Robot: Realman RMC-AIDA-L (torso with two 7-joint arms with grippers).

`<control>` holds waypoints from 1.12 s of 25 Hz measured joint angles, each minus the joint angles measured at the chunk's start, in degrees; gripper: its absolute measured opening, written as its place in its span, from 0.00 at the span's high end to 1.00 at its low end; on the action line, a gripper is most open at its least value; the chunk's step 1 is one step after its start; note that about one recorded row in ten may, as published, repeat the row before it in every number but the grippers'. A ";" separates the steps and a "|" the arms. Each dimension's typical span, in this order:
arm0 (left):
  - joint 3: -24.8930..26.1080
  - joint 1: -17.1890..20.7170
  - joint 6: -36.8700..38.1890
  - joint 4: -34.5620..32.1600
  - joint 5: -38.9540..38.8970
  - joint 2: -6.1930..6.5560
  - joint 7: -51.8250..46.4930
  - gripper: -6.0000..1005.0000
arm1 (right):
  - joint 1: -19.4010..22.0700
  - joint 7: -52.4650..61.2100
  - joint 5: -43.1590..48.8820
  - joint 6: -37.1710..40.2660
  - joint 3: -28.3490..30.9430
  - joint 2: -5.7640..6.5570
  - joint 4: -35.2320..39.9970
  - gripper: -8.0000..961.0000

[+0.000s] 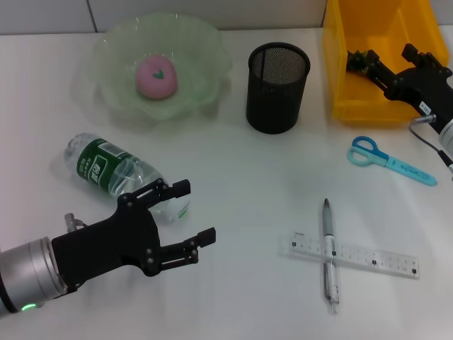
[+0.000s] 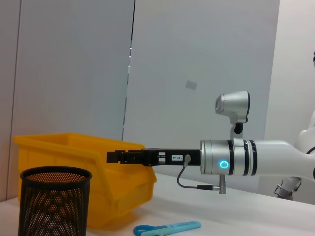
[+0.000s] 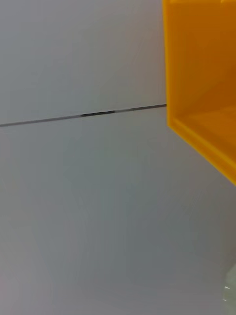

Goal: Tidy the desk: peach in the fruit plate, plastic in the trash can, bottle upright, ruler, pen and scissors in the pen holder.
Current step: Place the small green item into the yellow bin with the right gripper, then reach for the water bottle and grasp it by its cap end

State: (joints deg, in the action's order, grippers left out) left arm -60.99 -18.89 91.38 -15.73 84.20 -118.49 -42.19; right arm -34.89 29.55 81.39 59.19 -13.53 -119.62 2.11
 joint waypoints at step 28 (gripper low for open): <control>0.00 0.12 0.12 0.00 0.10 0.11 0.00 0.16 | 0.00 0.31 0.00 0.50 0.08 0.00 0.00 0.22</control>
State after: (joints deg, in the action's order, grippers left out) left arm -60.99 -18.77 91.50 -15.74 84.30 -118.39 -42.19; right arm -34.89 29.86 81.39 59.68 -13.45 -119.62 2.11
